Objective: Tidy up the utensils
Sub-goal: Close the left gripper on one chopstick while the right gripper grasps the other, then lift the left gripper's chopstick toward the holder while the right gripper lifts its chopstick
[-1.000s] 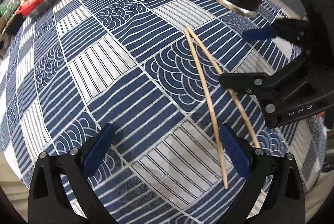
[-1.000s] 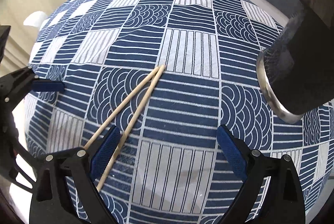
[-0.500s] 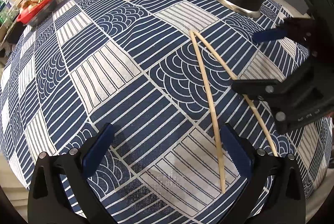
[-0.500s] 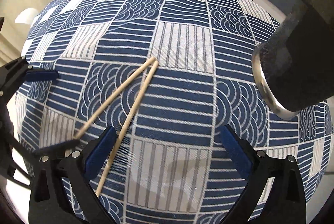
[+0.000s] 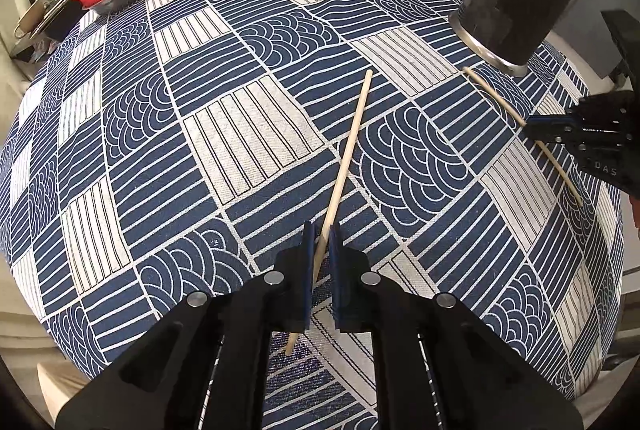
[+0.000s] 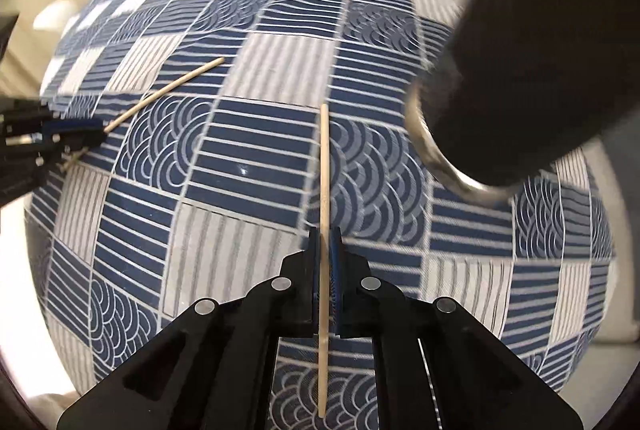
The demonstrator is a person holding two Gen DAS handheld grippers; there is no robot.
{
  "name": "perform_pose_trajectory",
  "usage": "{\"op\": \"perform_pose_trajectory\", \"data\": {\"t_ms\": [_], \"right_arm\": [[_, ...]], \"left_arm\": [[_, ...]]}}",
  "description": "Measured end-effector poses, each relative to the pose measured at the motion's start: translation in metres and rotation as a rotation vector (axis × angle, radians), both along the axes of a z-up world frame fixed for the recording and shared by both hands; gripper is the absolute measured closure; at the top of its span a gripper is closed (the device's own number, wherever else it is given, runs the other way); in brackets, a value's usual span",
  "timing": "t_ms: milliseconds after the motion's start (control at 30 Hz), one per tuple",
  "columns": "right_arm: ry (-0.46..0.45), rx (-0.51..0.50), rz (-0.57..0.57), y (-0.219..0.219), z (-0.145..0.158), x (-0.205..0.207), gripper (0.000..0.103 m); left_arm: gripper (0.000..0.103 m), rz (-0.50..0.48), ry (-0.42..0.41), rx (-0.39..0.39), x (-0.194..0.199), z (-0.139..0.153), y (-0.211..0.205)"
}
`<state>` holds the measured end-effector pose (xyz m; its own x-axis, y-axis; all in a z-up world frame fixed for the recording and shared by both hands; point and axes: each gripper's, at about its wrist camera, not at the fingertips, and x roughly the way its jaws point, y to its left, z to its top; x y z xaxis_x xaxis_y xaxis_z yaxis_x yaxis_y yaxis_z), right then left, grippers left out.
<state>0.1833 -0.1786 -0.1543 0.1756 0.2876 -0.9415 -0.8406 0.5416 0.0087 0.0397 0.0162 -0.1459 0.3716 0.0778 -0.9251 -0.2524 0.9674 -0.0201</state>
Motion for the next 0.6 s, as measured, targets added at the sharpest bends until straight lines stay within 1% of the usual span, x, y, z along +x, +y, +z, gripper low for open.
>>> {"op": "perform_pose_trajectory", "data": {"t_ms": [233, 333, 367, 467, 600], "right_arm": [[0.036, -0.001, -0.061, -0.031, 0.000, 0.016, 0.098], [0.042, -0.008, -0.083, -0.046, 0.001, 0.018, 0.098], [0.040, -0.013, -0.089, -0.050, 0.001, 0.018, 0.098], [0.035, -0.008, -0.126, -0.068, 0.006, 0.022, 0.098], [0.017, 0.005, -0.160, -0.089, 0.015, 0.025, 0.098]], "left_arm": [[0.096, 0.018, 0.013, -0.009, 0.002, -0.002, 0.000], [0.096, 0.039, 0.005, -0.042, 0.001, -0.002, 0.004], [0.096, 0.055, 0.000, -0.062, -0.001, -0.002, 0.007], [0.097, 0.071, 0.004, -0.080, -0.003, -0.003, 0.008], [0.098, 0.083, 0.028, -0.073, -0.007, -0.002, 0.004]]}}
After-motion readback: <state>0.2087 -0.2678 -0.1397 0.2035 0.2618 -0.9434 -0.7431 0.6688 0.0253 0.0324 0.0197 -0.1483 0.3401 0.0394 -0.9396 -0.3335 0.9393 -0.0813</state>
